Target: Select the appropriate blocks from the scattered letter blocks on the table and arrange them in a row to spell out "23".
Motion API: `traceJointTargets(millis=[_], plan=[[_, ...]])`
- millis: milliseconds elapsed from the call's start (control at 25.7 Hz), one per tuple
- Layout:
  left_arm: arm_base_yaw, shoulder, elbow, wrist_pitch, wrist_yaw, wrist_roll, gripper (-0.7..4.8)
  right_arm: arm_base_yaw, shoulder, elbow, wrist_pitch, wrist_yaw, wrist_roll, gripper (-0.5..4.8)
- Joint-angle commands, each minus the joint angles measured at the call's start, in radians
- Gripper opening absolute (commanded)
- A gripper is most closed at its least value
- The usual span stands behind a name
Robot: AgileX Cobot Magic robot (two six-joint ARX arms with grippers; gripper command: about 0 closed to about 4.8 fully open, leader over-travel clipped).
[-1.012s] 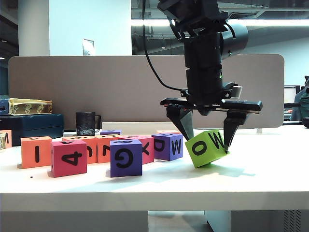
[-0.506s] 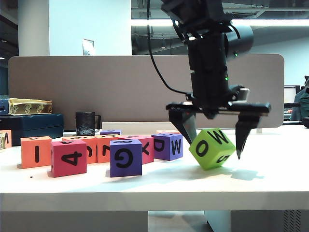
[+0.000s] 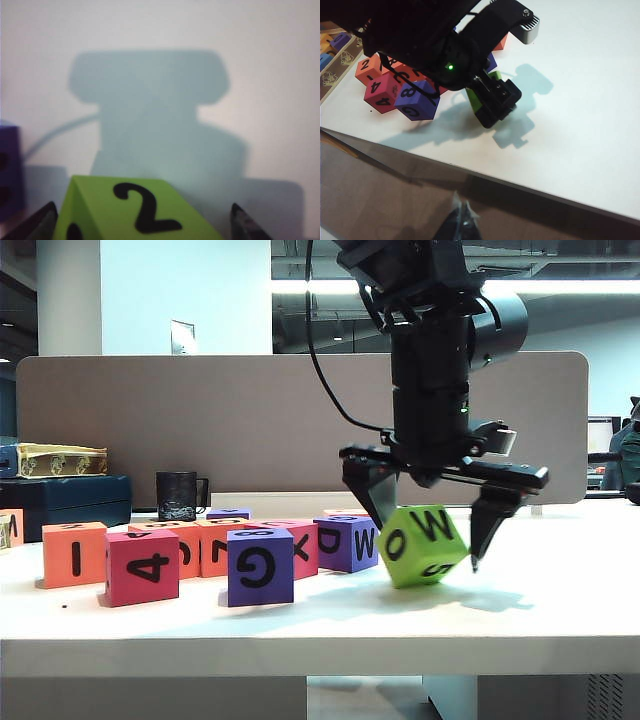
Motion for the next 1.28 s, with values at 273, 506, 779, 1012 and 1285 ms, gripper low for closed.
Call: traceJointTargets(millis=[273, 506, 779, 1012, 1285], plan=[[-0.001, -0.01, 0.039, -0.027, -0.082, 0.052, 4.39, 0.0, 0.001, 0.006, 0.013, 0.001, 0.001, -0.01], [-0.001, -0.013, 0.039, -0.039, -0.106, 0.114, 4.39, 0.0, 0.001, 0.006, 0.013, 0.001, 0.001, -0.01], [0.006, -0.033, 0.039, -0.131, -0.106, 0.48, 4.39, 0.0, 0.001, 0.006, 0.013, 0.001, 0.001, -0.01], [0.009, -0.033, 0.037, -0.19, 0.012, 0.623, 4.36, 0.0, 0.001, 0.006, 0.013, 0.001, 0.001, -0.01], [0.016, -0.034, 0.038, -0.196, -0.024, 0.721, 4.36, 0.0, 0.001, 0.006, 0.012, 0.001, 0.001, -0.01]])
